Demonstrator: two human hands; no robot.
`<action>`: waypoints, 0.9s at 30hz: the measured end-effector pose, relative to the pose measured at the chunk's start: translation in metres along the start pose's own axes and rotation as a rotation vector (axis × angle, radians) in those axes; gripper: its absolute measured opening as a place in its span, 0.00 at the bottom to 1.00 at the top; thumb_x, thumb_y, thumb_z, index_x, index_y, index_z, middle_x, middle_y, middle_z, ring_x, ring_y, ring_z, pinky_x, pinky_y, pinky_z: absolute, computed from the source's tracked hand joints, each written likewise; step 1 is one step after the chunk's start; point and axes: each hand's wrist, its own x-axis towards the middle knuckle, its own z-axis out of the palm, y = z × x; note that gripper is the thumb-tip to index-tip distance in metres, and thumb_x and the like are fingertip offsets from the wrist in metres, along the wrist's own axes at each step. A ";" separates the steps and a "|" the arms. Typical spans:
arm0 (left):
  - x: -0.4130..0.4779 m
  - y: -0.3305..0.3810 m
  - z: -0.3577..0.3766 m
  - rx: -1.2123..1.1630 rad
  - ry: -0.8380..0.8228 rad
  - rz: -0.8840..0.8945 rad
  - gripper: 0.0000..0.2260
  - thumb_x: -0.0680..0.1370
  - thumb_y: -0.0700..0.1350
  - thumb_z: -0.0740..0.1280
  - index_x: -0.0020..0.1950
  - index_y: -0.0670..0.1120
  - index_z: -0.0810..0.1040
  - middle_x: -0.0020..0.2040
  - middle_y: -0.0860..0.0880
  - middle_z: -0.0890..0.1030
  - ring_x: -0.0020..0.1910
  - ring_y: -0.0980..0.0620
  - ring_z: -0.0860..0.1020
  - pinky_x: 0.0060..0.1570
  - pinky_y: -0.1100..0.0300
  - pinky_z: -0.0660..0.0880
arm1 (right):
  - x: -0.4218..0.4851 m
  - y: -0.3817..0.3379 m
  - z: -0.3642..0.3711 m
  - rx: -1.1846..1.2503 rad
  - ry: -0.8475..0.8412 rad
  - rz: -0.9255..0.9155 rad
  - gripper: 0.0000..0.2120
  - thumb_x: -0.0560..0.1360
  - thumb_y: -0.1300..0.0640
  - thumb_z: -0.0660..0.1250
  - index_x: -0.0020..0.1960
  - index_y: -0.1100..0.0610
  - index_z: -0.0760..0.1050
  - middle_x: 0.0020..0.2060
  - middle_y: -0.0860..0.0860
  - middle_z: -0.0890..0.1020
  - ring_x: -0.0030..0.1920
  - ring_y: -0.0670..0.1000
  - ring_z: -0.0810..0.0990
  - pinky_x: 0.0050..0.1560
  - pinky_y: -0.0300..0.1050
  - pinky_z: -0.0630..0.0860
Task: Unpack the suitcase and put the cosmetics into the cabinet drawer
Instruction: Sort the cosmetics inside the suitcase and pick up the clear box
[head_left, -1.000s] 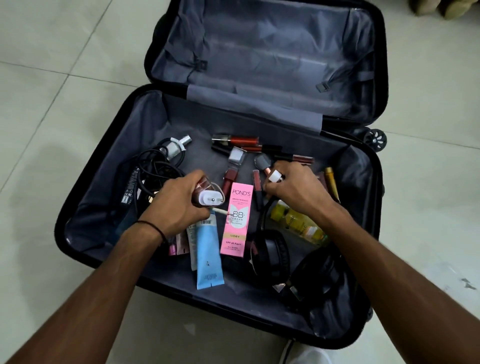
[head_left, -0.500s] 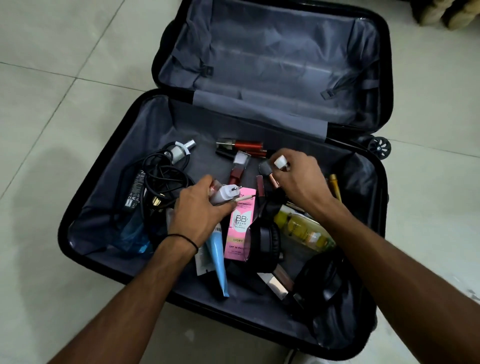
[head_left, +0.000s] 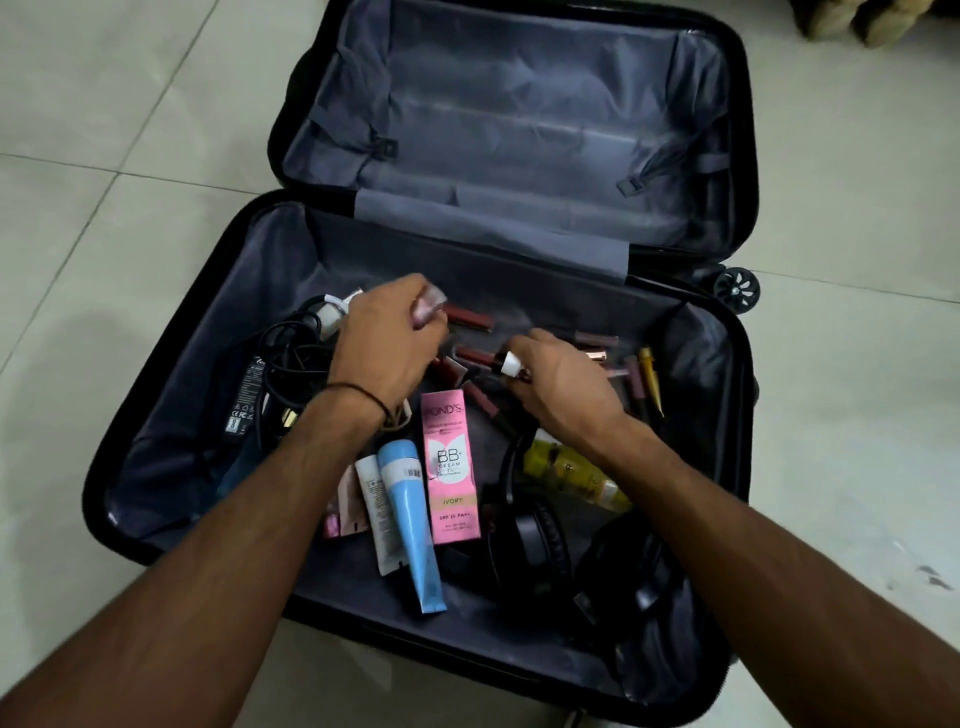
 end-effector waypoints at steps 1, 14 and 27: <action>0.007 0.002 0.003 0.048 -0.081 0.052 0.02 0.73 0.41 0.68 0.44 0.44 0.78 0.41 0.48 0.80 0.44 0.44 0.77 0.44 0.55 0.71 | -0.003 0.000 0.001 0.001 0.006 -0.004 0.09 0.78 0.56 0.67 0.58 0.55 0.76 0.53 0.53 0.76 0.53 0.59 0.79 0.43 0.48 0.72; 0.015 0.007 0.029 0.161 -0.568 0.081 0.15 0.76 0.51 0.71 0.34 0.50 0.69 0.40 0.50 0.77 0.45 0.47 0.75 0.43 0.57 0.67 | -0.043 0.053 -0.050 0.035 0.176 0.305 0.11 0.78 0.57 0.65 0.61 0.53 0.77 0.56 0.54 0.80 0.55 0.62 0.79 0.51 0.55 0.77; -0.017 0.016 0.033 -0.046 -0.097 -0.080 0.13 0.78 0.46 0.69 0.62 0.45 0.78 0.59 0.42 0.73 0.53 0.51 0.73 0.58 0.60 0.67 | -0.094 0.027 -0.007 0.162 -0.032 0.465 0.14 0.81 0.51 0.62 0.63 0.58 0.71 0.59 0.58 0.77 0.57 0.64 0.77 0.54 0.53 0.73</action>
